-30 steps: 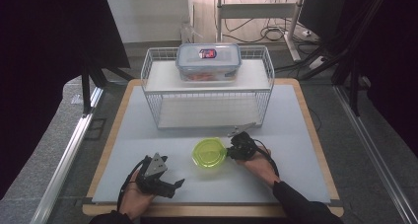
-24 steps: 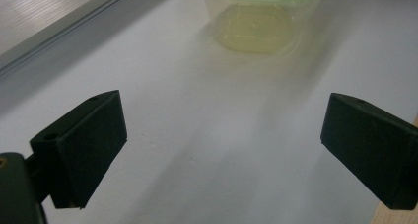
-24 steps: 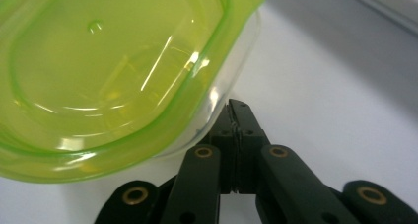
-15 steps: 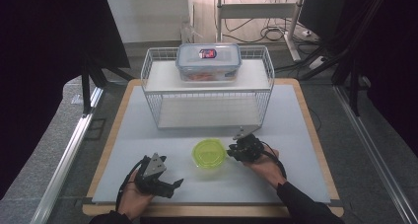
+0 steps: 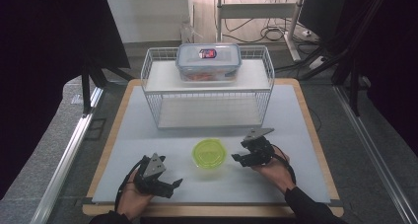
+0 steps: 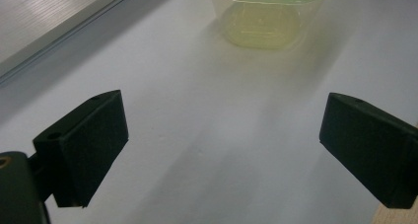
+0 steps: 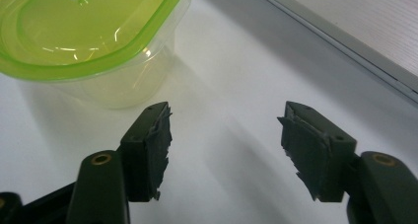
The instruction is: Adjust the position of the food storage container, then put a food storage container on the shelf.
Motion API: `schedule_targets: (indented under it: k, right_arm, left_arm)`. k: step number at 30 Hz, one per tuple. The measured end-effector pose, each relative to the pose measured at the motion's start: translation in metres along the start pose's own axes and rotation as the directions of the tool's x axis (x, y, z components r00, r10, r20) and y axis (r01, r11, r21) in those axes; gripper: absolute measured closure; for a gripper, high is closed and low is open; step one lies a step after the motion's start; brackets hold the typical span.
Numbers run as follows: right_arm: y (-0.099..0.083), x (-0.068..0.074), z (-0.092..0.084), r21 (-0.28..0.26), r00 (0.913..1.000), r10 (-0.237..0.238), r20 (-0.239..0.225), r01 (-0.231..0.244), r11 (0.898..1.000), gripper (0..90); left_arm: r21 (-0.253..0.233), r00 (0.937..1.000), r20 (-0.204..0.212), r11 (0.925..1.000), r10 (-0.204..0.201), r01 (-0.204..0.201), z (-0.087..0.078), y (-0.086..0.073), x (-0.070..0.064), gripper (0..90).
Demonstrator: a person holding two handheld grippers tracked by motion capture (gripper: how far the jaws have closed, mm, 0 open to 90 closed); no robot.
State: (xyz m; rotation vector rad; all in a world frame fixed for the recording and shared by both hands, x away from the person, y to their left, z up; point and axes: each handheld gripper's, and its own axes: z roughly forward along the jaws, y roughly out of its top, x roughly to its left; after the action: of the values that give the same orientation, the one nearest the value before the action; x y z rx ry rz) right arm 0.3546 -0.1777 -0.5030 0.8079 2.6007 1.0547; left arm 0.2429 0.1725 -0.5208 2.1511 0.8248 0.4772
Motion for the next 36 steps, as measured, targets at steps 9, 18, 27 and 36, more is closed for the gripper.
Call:
schedule_targets:
  k: [9,18,27,36]
  right_arm:
    - [0.001,-0.003,-0.004,-0.013,0.9992,0.039,0.006,-0.039,0.999,32.0]
    - [0.003,-0.009,-0.013,-0.054,0.9919,0.127,-0.005,-0.127,0.990,29.3]
    - [0.016,-0.005,-0.023,-0.101,0.9886,0.149,-0.021,-0.151,0.983,33.5]
    - [0.035,0.007,-0.008,-0.113,0.9814,0.155,-0.113,-0.168,0.979,49.6]
  left_arm:
    - [0.004,1.0000,0.004,1.0000,0.003,-0.003,0.001,0.000,0.000,4.5]
    - [0.006,1.0000,0.003,1.0000,0.006,-0.006,0.001,0.000,-0.001,4.5]
    - [0.006,0.9999,-0.008,0.9999,0.014,-0.014,0.001,0.000,-0.001,4.6]
    - [0.009,0.9997,-0.010,0.9997,0.021,-0.021,0.002,0.001,-0.002,4.7]
